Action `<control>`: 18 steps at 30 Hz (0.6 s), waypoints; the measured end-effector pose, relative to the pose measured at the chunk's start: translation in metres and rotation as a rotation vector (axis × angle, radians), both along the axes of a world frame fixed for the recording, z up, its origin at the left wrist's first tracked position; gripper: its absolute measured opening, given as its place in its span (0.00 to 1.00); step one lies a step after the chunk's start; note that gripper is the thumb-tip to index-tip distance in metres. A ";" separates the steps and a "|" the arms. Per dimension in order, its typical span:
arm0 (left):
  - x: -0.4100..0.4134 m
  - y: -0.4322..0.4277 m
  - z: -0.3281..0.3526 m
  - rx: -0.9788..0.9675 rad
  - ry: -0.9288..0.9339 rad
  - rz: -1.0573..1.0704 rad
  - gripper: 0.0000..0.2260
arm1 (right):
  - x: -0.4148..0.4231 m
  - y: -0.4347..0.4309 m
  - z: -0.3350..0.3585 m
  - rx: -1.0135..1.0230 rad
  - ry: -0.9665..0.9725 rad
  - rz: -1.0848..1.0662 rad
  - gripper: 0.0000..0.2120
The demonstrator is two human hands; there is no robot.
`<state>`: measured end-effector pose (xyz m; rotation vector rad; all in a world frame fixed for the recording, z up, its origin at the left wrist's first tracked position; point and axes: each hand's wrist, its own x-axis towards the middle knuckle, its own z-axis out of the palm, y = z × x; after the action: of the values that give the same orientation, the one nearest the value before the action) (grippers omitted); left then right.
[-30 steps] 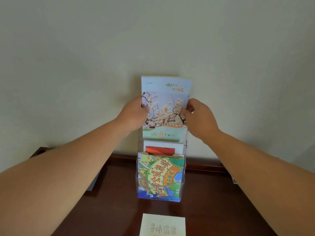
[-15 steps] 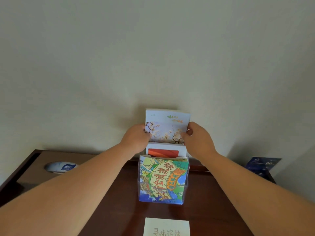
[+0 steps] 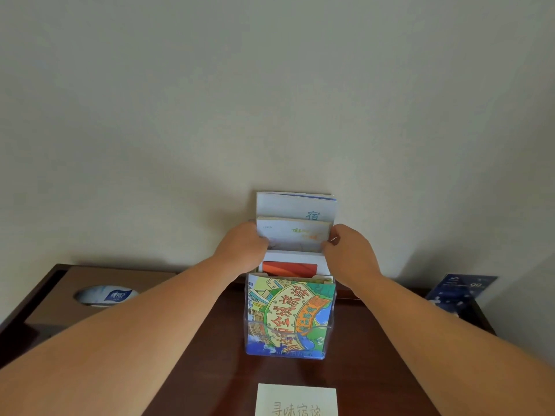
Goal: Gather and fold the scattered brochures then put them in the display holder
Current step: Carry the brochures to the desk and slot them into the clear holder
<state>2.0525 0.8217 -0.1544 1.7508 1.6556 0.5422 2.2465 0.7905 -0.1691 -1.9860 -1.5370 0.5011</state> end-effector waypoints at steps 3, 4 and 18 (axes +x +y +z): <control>-0.001 0.002 0.000 0.007 -0.011 -0.004 0.08 | 0.001 0.000 0.001 0.019 -0.003 -0.006 0.08; 0.000 0.002 0.000 0.012 -0.008 -0.007 0.08 | 0.002 -0.001 0.001 0.023 -0.009 -0.009 0.08; 0.006 0.003 -0.002 0.025 0.062 -0.032 0.12 | 0.006 -0.001 0.000 0.000 -0.030 -0.027 0.02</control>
<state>2.0588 0.8243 -0.1564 1.8258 1.6671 0.4998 2.2522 0.7894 -0.1693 -2.0202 -1.5255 0.4620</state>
